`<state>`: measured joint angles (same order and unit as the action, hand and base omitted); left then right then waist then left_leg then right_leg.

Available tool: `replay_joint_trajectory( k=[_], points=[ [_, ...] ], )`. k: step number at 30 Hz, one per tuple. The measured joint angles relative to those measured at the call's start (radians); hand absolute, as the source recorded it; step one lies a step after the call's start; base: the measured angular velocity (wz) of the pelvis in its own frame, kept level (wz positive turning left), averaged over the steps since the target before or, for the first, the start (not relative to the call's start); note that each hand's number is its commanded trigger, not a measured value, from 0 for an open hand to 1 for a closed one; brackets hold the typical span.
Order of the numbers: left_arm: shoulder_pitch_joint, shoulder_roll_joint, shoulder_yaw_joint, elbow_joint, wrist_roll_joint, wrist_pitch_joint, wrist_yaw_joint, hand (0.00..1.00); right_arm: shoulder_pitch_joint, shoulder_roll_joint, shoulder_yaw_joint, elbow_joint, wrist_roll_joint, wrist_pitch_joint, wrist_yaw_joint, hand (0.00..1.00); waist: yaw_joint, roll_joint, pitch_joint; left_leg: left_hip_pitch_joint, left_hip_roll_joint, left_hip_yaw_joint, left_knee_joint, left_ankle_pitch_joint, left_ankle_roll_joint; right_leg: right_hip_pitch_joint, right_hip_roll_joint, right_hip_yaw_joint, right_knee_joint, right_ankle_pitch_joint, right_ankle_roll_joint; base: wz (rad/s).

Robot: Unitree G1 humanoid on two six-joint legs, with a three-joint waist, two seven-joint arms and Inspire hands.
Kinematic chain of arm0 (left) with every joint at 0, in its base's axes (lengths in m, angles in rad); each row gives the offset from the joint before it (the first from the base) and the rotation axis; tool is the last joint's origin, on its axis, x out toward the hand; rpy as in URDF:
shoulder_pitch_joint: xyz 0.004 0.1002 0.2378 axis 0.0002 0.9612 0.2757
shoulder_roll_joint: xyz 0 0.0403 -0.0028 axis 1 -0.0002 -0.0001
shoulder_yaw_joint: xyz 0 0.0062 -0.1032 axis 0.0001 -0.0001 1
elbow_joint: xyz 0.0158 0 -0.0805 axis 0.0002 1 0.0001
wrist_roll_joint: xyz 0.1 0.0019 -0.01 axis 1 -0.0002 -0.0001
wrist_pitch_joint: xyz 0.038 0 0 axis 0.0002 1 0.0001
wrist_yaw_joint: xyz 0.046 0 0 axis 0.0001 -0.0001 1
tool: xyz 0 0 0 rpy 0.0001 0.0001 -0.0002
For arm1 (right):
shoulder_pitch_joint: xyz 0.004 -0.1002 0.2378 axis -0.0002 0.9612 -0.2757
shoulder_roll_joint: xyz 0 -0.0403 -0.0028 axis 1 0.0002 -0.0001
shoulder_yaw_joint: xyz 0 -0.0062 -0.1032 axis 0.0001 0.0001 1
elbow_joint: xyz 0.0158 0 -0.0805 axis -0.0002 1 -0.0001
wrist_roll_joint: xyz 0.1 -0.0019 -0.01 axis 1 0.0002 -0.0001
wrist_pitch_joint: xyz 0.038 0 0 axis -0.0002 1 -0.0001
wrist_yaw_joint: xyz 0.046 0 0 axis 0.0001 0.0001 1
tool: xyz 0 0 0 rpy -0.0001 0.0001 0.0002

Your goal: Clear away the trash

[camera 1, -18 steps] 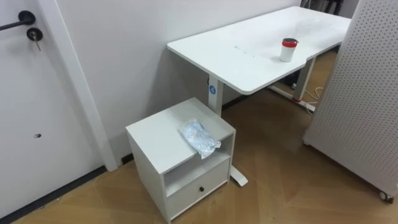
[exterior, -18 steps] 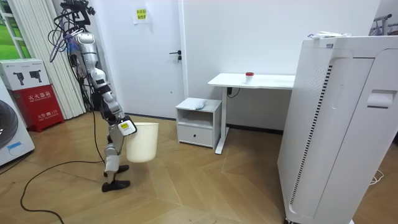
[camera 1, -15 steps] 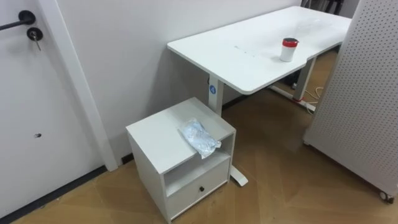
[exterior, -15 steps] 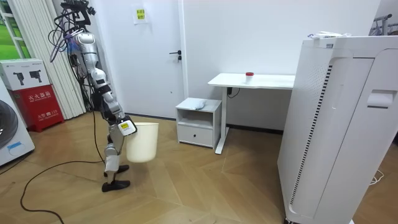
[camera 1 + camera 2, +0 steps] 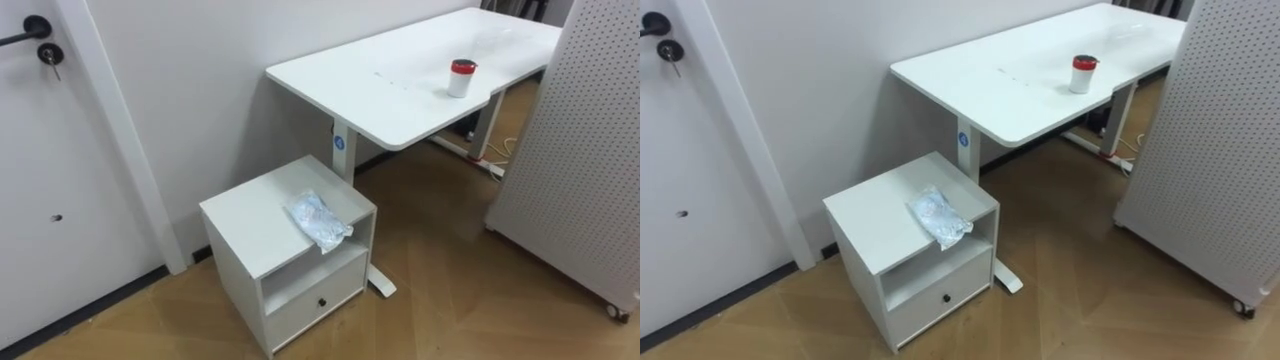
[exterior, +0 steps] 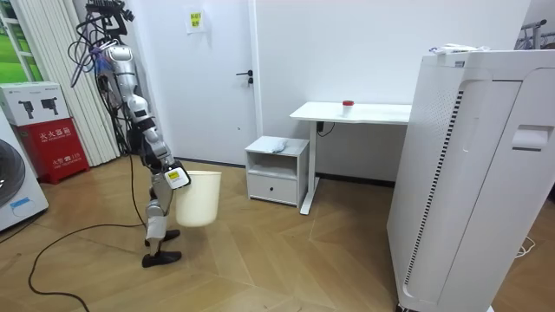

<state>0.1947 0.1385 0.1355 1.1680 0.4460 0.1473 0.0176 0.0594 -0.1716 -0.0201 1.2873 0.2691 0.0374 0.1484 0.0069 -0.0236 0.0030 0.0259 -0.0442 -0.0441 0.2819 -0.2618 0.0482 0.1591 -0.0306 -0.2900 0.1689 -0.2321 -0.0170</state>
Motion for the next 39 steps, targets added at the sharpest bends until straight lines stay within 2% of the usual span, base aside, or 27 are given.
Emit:
replay_joint_trajectory(
  k=[4, 7, 10, 12, 16, 20, 22, 23, 24, 25, 26, 27, 28, 29, 30, 31, 32, 33, 34, 35, 36, 37, 38, 39],
  points=[
    [-0.006, 0.0, 0.0, 0.028, 0.0, -0.006, 0.003, 0.0, 0.0, 0.001, -0.001, 0.003, 0.0, -0.003, -0.003, 1.0, -0.002, -0.006, 0.0, 0.002, -0.002, -0.002, 0.003, 0.0, 0.0, 0.006, 0.003, -0.003, -0.001, 0.0, 0.0, 0.03],
    [-0.005, 0.0, 0.001, 0.044, 0.0, -0.006, 0.011, 0.0, 0.001, 0.001, -0.001, 0.011, 0.002, -0.005, -0.004, 1.0, -0.002, -0.01, 0.0037, 0.0, -0.001, -0.002, 0.006, 0.0, 0.0, 0.007, 0.004, -0.011, 0.0, 0.0, 0.0, 0.08],
    [-0.001, 0.001, 0.012, 0.043, 0.003, -0.003, 0.012, 0.0, 0.001, -0.001, -0.003, 0.005, 0.0, -0.003, -0.004, 1.0, 0.0, -0.017, 0.0042, -0.02, 0.001, -0.002, 0.032, -0.005, 0.002, -0.004, 0.005, -0.012, 0.008, -0.007, 0.004, 0.07],
    [0.001, 0.0, 0.014, 0.043, 0.015, -0.004, 0.008, 0.0, 0.0, -0.004, -0.004, 0.004, 0.0, -0.003, -0.004, 1.0, 0.004, -0.016, 0.0047, -0.043, 0.01, 0.001, 0.081, -0.03, 0.001, -0.018, 0.008, -0.011, 0.044, -0.024, 0.0, 0.0],
    [0.002, 0.002, 0.016, 0.043, 0.019, -0.004, -0.005, 0.0, -0.001, -0.004, -0.003, -0.001, 0.001, -0.003, -0.003, 1.0, 0.002, -0.016, 0.0052, -0.072, 0.017, 0.005, 0.137, -0.048, -0.003, -0.047, -0.001, -0.013, 0.107, -0.055, -0.004, 0.02],
    [0.001, 0.003, 0.009, 0.045, 0.031, -0.002, -0.007, 0.0, 0.002, -0.007, -0.004, 0.0, 0.014, -0.005, -0.005, 1.0, 0.0, -0.019, 0.0025, -0.093, 0.015, 0.003, 0.146, -0.039, -0.01, -0.072, -0.005, -0.016, 0.124, -0.065, -0.01, 0.09],
    [0.006, 0.005, 0.007, 0.043, 0.033, 0.001, -0.006, 0.0, 0.003, -0.008, -0.003, 0.0, 0.032, -0.005, -0.006, 1.0, -0.006, -0.022, 0.0, -0.127, 0.016, 0.024, 0.179, -0.027, -0.021, -0.081, -0.007, -0.017, 0.123, -0.069, -0.014, 0.21],
    [0.006, 0.008, 0.005, 0.043, 0.037, 0.004, -0.005, 0.0, 0.005, -0.007, -0.002, 0.0, 0.047, -0.004, -0.006, 1.0, -0.01, -0.032, -0.0012, -0.176, 0.016, 0.052, 0.25, -0.006, -0.035, -0.089, -0.013, -0.01, 0.123, -0.075, -0.026, 0.41],
    [0.003, 0.007, 0.005, 0.042, 0.037, 0.006, 0.0, 0.0, 0.004, -0.007, -0.002, 0.0, 0.065, -0.005, -0.009, 1.0, -0.012, -0.038, 0.0013, -0.237, 0.012, 0.081, 0.286, 0.003, -0.05, -0.088, -0.015, 0.016, 0.121, -0.079, -0.032, 0.45],
    [-0.002, 0.006, 0.003, 0.04, 0.036, 0.006, 0.001, 0.0, 0.011, -0.008, -0.003, 0.001, 0.079, -0.005, -0.015, 1.0, -0.013, -0.041, 0.0002, -0.262, 0.009, 0.089, 0.255, 0.005, -0.049, -0.088, -0.016, 0.025, 0.121, -0.084, -0.033, 0.47],
    [0.004, 0.004, 0.0, 0.037, 0.037, 0.004, 0.001, 0.0, 0.028, -0.012, -0.004, 0.007, 0.099, -0.004, -0.024, 1.0, -0.008, -0.043, -0.0003, -0.313, 0.008, 0.097, 0.168, 0.027, -0.06, -0.085, -0.016, 0.045, 0.125, -0.096, -0.032, 0.19],
    [0.022, 0.003, 0.001, 0.029, 0.037, 0.004, 0.001, 0.0, 0.037, -0.017, -0.004, 0.011, 0.1, -0.001, -0.03, 1.0, 0.011, -0.042, 0.0006, -0.348, 0.015, 0.107, 0.104, 0.096, -0.055, -0.075, -0.021, 0.058, 0.124, -0.108, -0.021, 0.0],
    [0.033, 0.004, 0.006, 0.027, 0.037, 0.004, 0.001, 0.0, 0.04, -0.02, -0.004, 0.011, 0.098, 0.002, -0.034, 1.0, 0.023, -0.041, 0.0003, -0.351, 0.019, 0.113, 0.071, 0.132, -0.052, -0.066, -0.024, 0.069, 0.123, -0.114, -0.017, -0.37],
    [0.051, 0.004, 0.008, 0.027, 0.037, 0.005, 0.001, 0.0, 0.04, -0.024, -0.004, 0.007, 0.092, 0.008, -0.038, 1.0, 0.028, -0.041, -0.0003, -0.348, 0.03, 0.122, 0.036, 0.196, -0.046, -0.051, -0.034, 0.078, 0.124, -0.127, -0.004, -0.4],
    [0.052, 0.004, 0.01, 0.028, 0.037, 0.004, 0.001, 0.0, 0.044, -0.025, -0.003, -0.002, 0.086, 0.008, -0.041, 1.0, 0.027, -0.042, -0.0051, -0.344, 0.026, 0.137, 0.042, 0.228, -0.022, -0.047, -0.042, 0.088, 0.125, -0.137, 0.017, -0.34],
    [0.047, 0.004, 0.012, 0.027, 0.037, 0.001, 0.001, 0.0, 0.044, -0.025, -0.003, -0.004, 0.083, 0.008, -0.042, 1.0, 0.027, -0.037, -0.0089, -0.346, 0.023, 0.145, 0.052, 0.233, -0.012, -0.045, -0.047, 0.093, 0.124, -0.141, 0.025, -0.29],
    [0.042, 0.005, 0.018, 0.028, 0.037, -0.008, 0.001, 0.0, 0.044, -0.024, -0.003, -0.004, 0.08, 0.008, -0.044, 1.0, 0.026, -0.049, -0.0083, -0.344, 0.009, 0.154, 0.075, 0.223, 0.004, -0.036, -0.061, 0.095, 0.121, -0.147, 0.038, -0.26],
    [0.035, 0.008, 0.018, 0.027, 0.036, -0.017, 0.002, 0.0, 0.045, -0.024, -0.003, -0.005, 0.079, 0.008, -0.044, 1.0, 0.023, -0.063, -0.0102, -0.344, -0.002, 0.168, 0.111, 0.199, 0.017, -0.025, -0.076, 0.101, 0.12, -0.151, 0.047, -0.22],
    [0.026, 0.008, 0.016, 0.025, 0.036, -0.024, 0.001, 0.0, 0.045, -0.026, -0.003, -0.005, 0.079, 0.008, -0.045, 1.0, 0.023, -0.064, -0.0078, -0.346, -0.003, 0.177, 0.13, 0.182, 0.023, -0.019, -0.081, 0.102, 0.122, -0.152, 0.049, -0.15],
    [0.009, 0.008, 0.015, 0.022, 0.032, -0.038, 0.001, 0.0, 0.044, -0.028, -0.003, -0.009, 0.074, 0.008, -0.05, 1.0, 0.025, -0.064, -0.0046, -0.348, -0.004, 0.189, 0.164, 0.145, 0.028, -0.01, -0.092, 0.113, 0.127, -0.155, 0.054, -0.23],
    [-0.006, 0.008, 0.018, 0.021, 0.021, -0.054, 0.001, 0.0, 0.045, -0.029, -0.004, -0.012, 0.063, 0.008, -0.054, 1.0, 0.026, -0.068, -0.0036, -0.346, -0.004, 0.204, 0.182, 0.111, 0.032, -0.001, -0.106, 0.125, 0.135, -0.156, 0.056, -0.28],
    [-0.013, 0.008, 0.018, 0.021, 0.017, -0.06, 0.001, 0.0, 0.045, -0.03, -0.005, -0.017, 0.054, 0.008, -0.057, 1.0, 0.027, -0.066, -0.0053, -0.344, -0.008, 0.206, 0.191, 0.095, 0.035, -0.004, -0.109, 0.123, 0.154, -0.159, 0.062, -0.22],
    [-0.027, 0.008, 0.017, 0.021, 0.016, -0.07, 0.001, 0.0, 0.049, -0.032, -0.005, -0.034, 0.046, 0.007, -0.065, 1.0, 0.024, -0.067, -0.0069, -0.333, -0.024, 0.209, 0.196, 0.07, 0.044, -0.02, -0.132, 0.119, 0.229, -0.171, 0.081, -0.06],
    [-0.035, 0.006, 0.017, 0.021, 0.016, -0.074, 0.001, 0.0, 0.054, -0.035, -0.007, -0.042, 0.044, 0.007, -0.068, 1.0, 0.023, -0.071, -0.0056, -0.325, -0.03, 0.213, 0.196, 0.063, 0.051, -0.037, -0.146, 0.119, 0.284, -0.172, 0.083, 0.06]
  ],
)
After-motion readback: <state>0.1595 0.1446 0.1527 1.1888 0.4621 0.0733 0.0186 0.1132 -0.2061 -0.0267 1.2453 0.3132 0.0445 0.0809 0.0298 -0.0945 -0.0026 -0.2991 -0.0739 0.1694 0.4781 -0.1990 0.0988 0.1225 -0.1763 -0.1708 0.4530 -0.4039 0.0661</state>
